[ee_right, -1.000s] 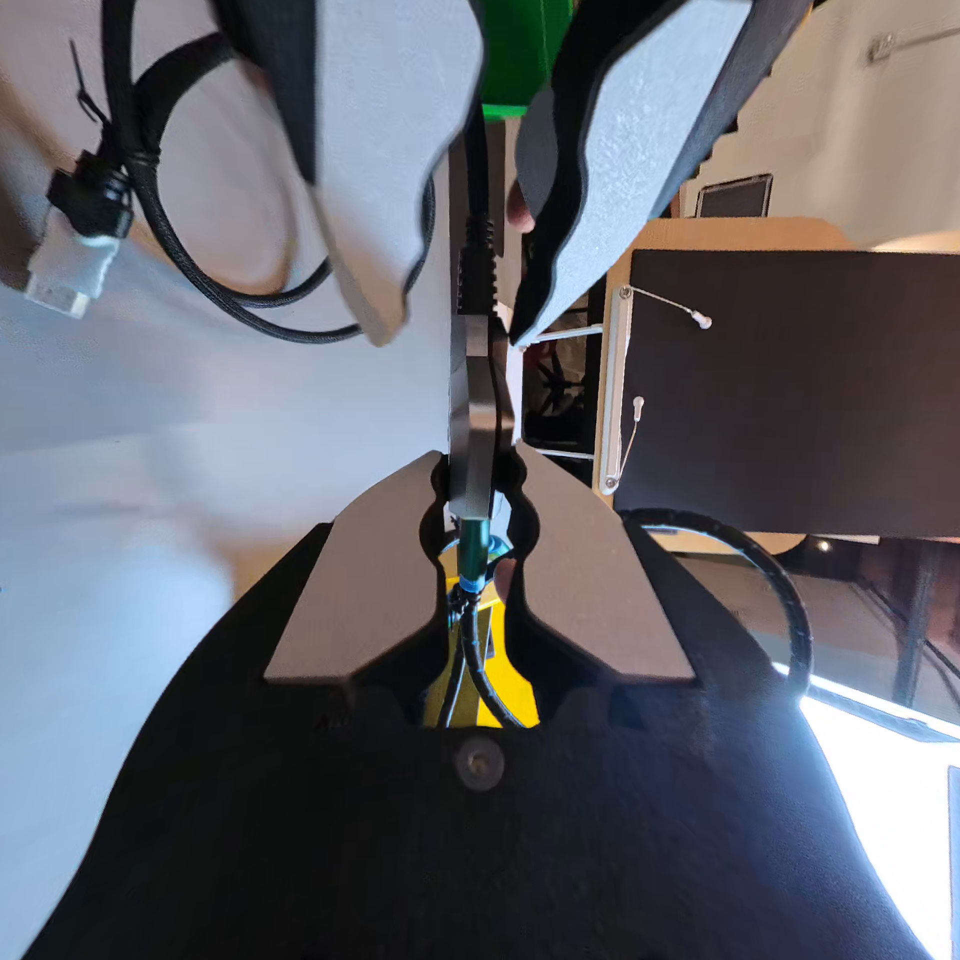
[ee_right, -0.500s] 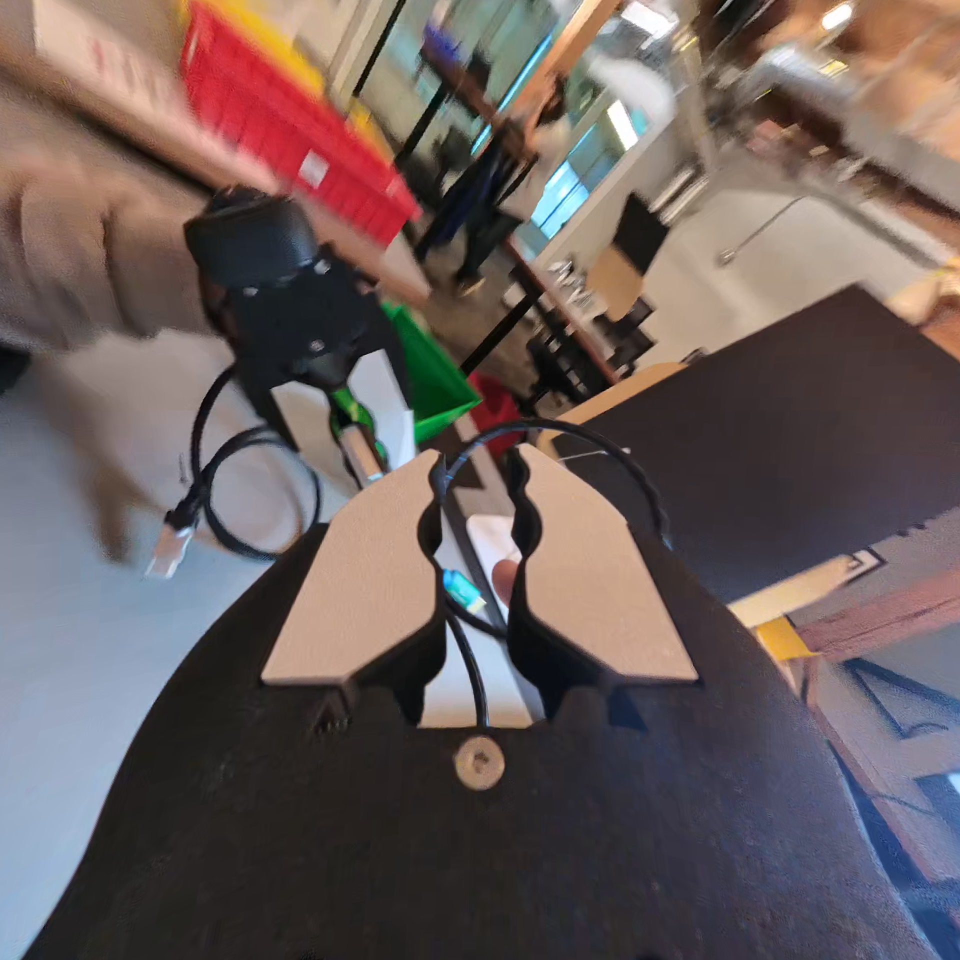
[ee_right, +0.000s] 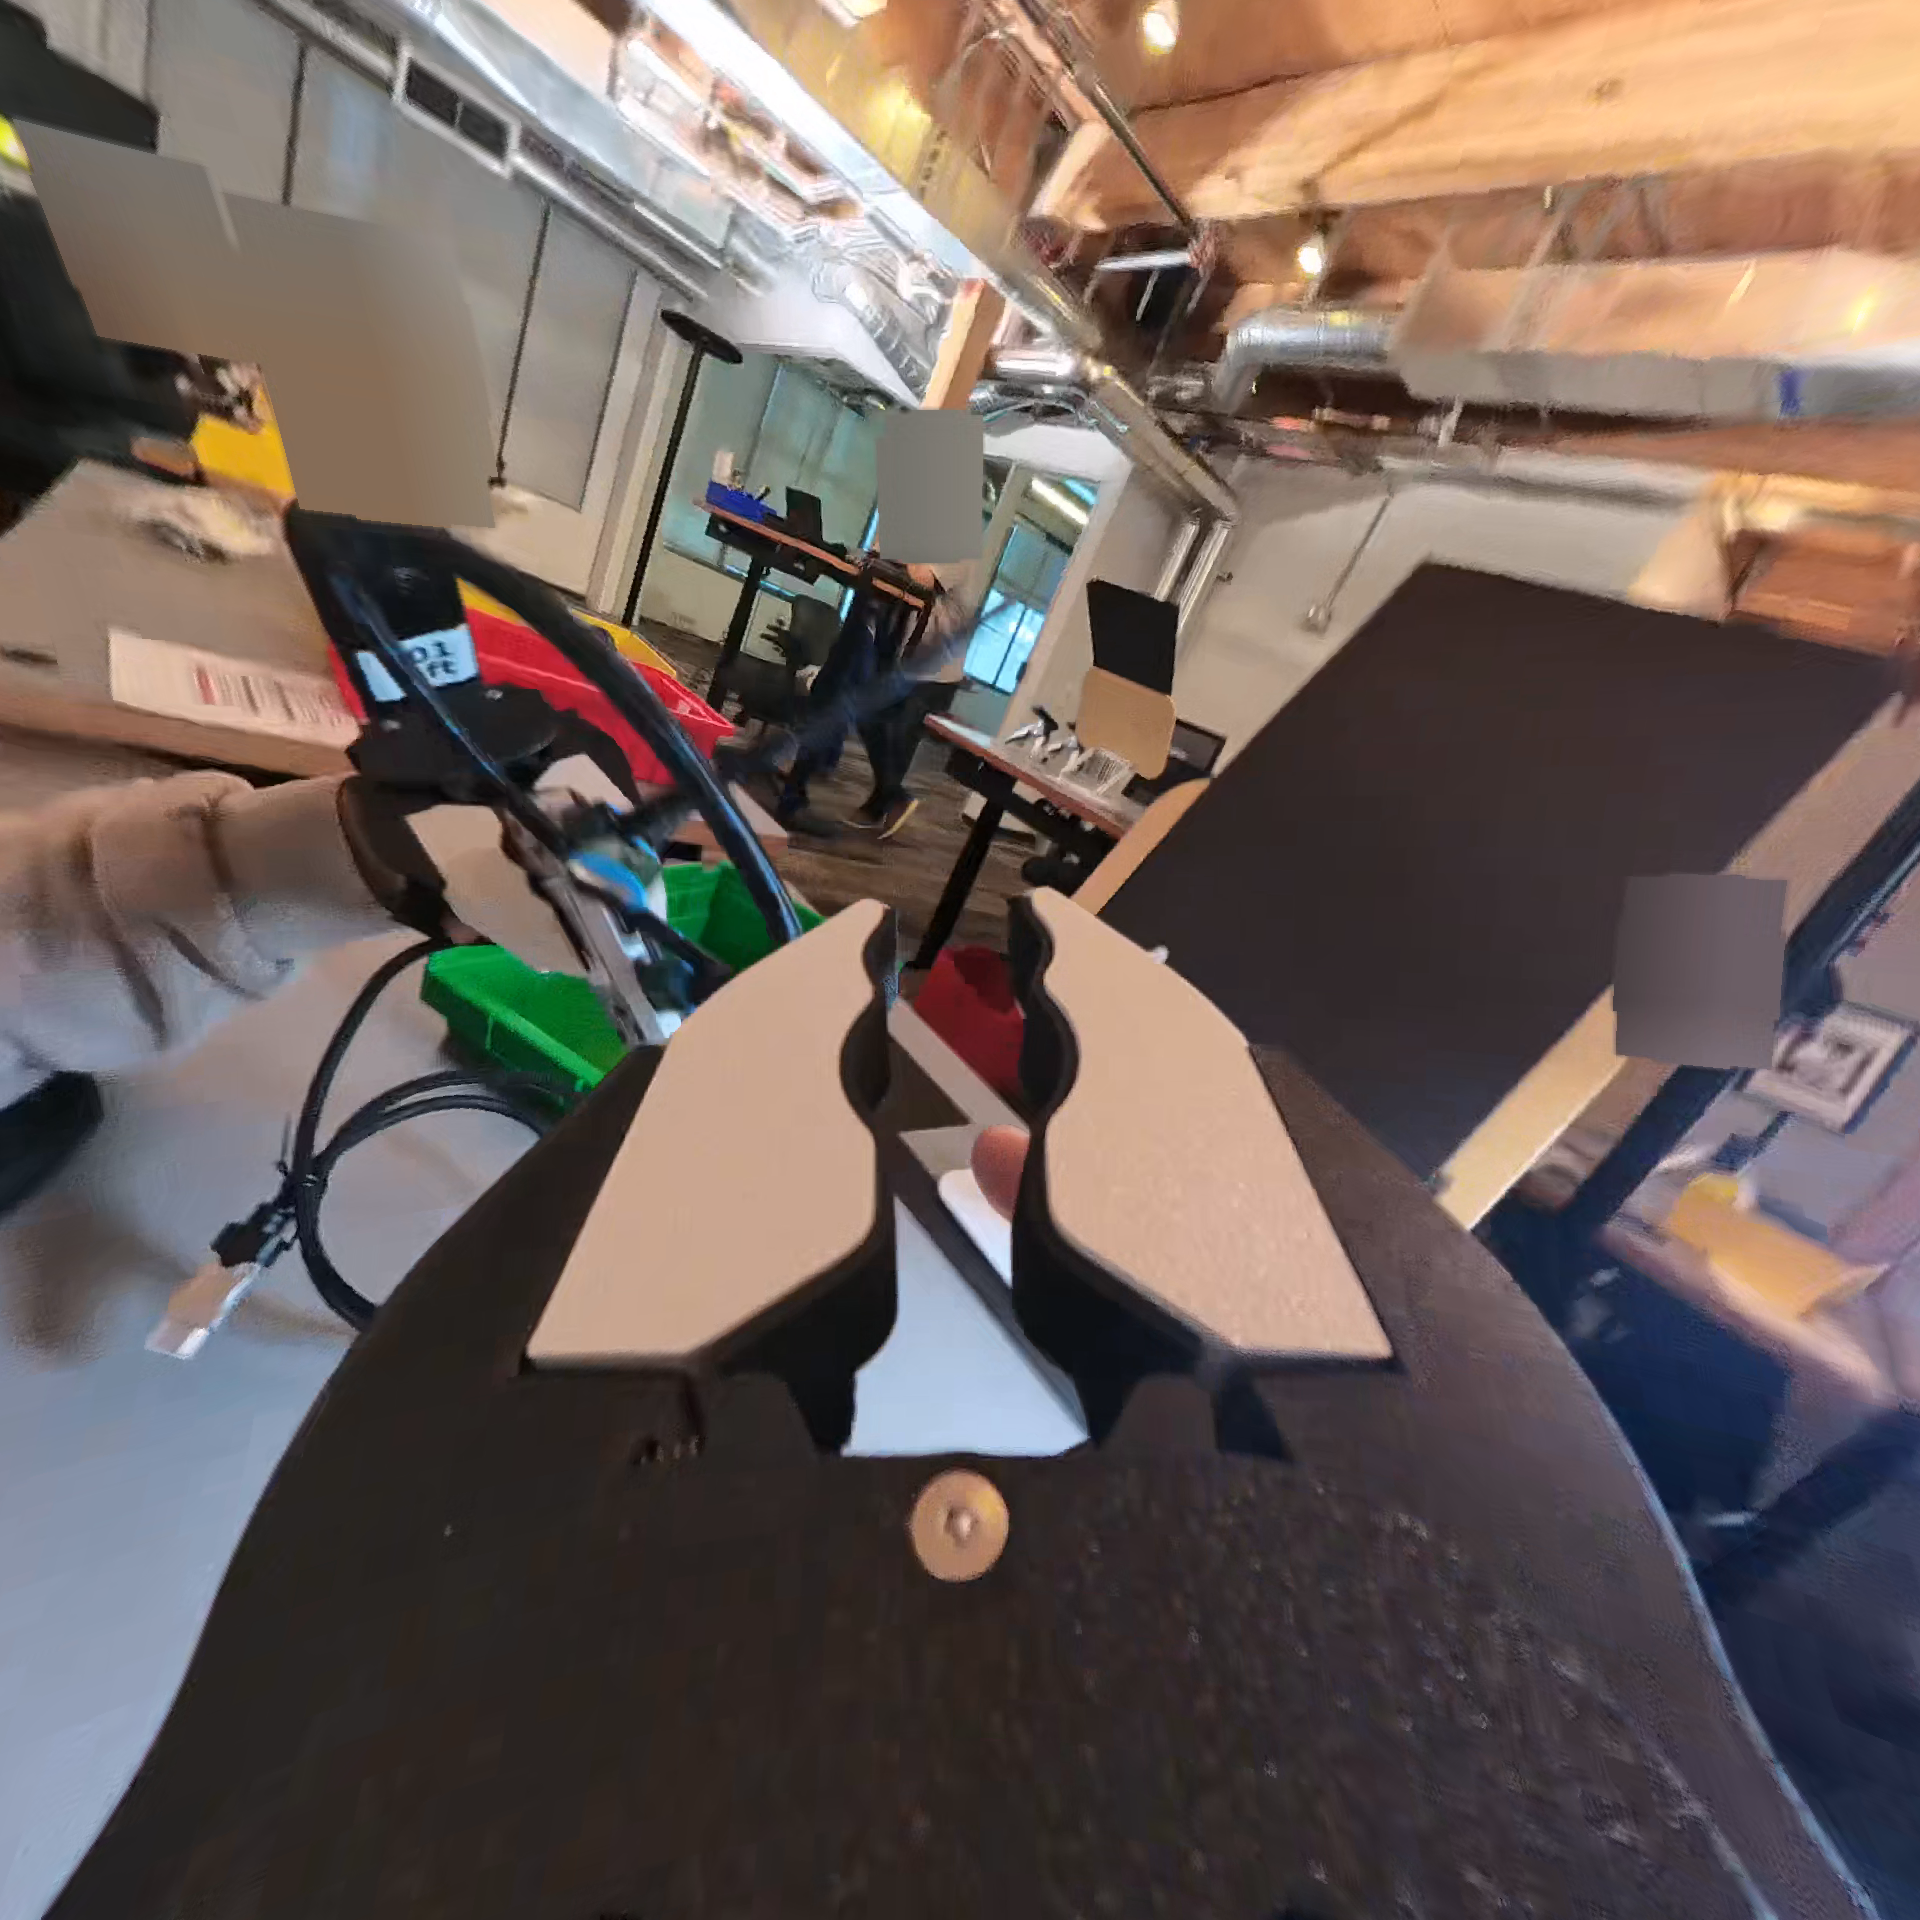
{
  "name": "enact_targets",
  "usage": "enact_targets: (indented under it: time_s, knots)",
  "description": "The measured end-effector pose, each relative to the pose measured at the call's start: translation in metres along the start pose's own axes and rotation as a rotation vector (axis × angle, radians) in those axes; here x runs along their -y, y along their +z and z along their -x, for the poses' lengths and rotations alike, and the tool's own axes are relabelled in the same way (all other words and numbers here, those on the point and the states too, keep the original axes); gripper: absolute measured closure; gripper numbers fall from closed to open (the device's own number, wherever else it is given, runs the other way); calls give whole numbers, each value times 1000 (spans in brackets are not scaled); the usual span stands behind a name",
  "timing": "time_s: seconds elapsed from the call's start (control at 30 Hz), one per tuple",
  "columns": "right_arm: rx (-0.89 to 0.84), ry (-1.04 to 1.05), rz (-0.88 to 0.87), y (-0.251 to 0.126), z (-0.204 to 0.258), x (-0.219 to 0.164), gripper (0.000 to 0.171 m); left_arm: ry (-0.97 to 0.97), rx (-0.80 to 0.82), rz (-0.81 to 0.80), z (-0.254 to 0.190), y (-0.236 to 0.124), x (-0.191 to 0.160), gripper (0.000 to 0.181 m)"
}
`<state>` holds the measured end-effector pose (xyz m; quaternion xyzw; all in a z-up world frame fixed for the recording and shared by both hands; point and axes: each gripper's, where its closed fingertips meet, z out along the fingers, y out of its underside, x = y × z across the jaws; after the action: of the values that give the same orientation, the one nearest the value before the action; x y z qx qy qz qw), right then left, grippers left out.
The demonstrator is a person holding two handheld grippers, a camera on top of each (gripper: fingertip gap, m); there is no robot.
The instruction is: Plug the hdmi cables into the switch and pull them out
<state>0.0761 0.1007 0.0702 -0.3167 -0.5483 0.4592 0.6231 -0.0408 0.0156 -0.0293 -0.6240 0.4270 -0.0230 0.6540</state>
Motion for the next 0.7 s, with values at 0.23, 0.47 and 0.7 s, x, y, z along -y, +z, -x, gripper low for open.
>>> enact_targets:
  time_s: [0.23,0.47,0.7]
  knots:
    - [310,2,251,43,73,-76,144,-41,-38,-115,-9,5,22,158]
    - [357,127,86,66,105,-60,142,-34,-85,-122,-24,15,28,158]
    - [395,133,45,61,105,-61,157,4,-47,-39,-22,19,24,159]
